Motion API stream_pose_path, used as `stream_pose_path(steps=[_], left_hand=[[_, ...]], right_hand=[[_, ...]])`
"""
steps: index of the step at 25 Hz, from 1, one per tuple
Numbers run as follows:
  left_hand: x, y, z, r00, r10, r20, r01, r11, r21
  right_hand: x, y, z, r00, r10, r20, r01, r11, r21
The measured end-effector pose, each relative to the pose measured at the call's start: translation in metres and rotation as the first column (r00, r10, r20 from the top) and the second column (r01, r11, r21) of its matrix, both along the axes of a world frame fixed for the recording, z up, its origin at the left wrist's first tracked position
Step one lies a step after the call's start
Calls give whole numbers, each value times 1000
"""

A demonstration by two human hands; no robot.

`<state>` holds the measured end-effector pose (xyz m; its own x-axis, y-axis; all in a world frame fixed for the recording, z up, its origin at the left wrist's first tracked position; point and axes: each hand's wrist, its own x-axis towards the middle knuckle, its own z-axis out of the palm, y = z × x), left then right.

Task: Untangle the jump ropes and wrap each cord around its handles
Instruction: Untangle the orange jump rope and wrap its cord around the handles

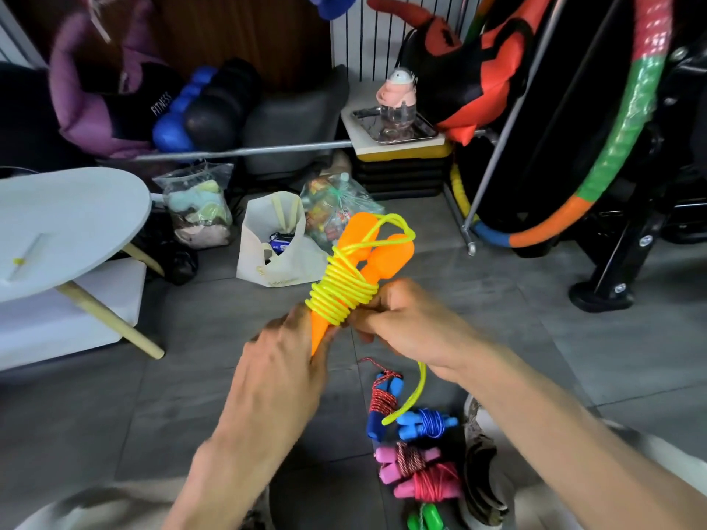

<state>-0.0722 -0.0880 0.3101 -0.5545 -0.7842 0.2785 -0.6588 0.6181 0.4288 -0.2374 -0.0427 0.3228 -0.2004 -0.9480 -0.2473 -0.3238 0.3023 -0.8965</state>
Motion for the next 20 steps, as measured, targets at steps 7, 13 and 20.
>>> stream_pose_path(steps=[7,13,20], left_hand=[[-24,13,-14,996,52,79,-30,965,-259],[-4,-11,-3,997,-51,-51,71,823,563],[-2,-1,13,793,-83,-603,469,715,519]], right_hand=[[13,6,7,879,-197,434,235,971,-34],[7,8,1,890,-36,454,121,980,-158],[4,8,-4,792,357,494,-234,927,-294]])
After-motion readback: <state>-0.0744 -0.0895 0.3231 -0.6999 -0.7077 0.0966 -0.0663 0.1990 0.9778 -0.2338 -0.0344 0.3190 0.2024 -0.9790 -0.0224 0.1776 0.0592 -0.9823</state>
